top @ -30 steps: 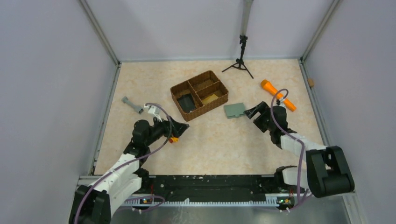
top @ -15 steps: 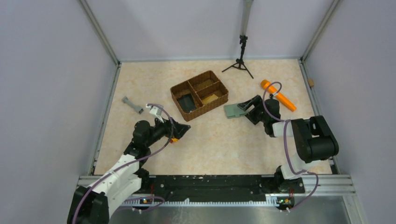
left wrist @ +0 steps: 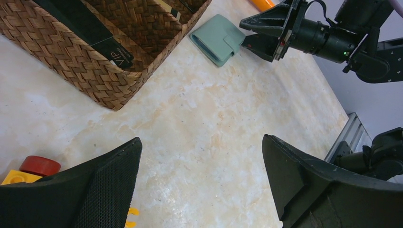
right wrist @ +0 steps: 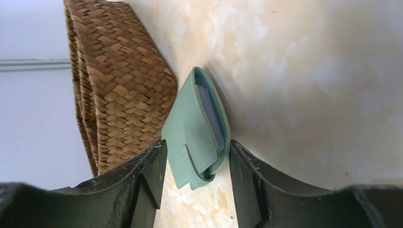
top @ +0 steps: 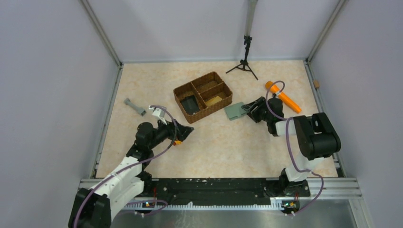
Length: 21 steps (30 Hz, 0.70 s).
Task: Take the credit cards out of the card holder
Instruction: Open the card holder at the center of the board.
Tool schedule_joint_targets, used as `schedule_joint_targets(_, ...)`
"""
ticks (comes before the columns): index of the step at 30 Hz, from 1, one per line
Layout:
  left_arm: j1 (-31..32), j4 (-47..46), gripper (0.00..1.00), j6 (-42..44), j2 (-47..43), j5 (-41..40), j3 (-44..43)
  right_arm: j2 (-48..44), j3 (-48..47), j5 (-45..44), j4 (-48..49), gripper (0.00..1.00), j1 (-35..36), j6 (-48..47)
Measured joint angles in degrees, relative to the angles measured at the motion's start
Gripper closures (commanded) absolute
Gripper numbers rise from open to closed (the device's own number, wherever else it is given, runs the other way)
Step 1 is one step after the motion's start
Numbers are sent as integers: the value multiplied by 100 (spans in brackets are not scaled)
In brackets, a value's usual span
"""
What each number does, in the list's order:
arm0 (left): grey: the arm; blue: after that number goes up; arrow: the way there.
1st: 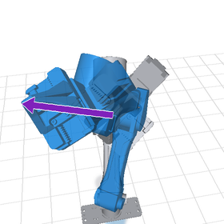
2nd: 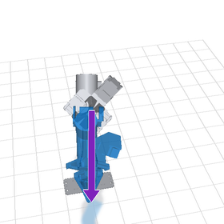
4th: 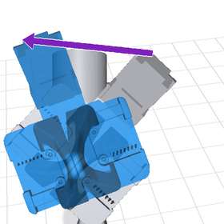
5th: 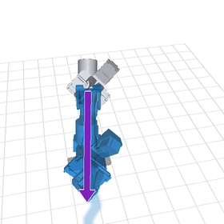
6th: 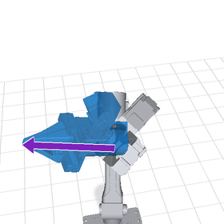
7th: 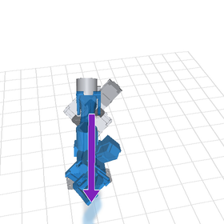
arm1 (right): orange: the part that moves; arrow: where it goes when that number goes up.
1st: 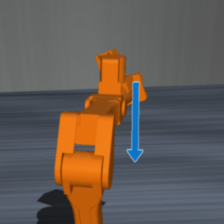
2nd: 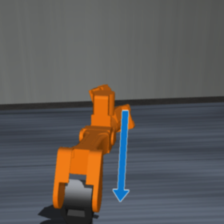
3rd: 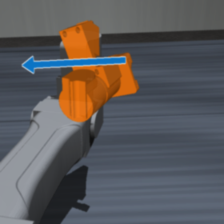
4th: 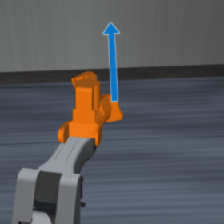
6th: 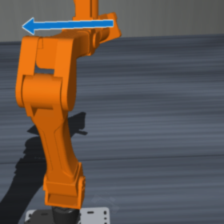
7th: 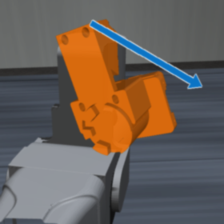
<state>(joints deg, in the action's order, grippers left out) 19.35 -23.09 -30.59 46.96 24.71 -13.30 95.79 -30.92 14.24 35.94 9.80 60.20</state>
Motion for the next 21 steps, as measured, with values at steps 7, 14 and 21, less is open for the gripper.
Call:
schedule_joint_targets(7, 15, -2, 1, 28, 4, -2, 0, 70, -190, 208, 232, 55, 20, -13)
schedule_joint_targets(14, 22, -2, 1, 33, 4, -2, -2, 282, -341, 452, 393, 59, 28, -13)
schedule_joint_targets(21, 22, -2, 1, 33, 2, -4, -4, 352, -372, 564, 562, 72, 162, -11)
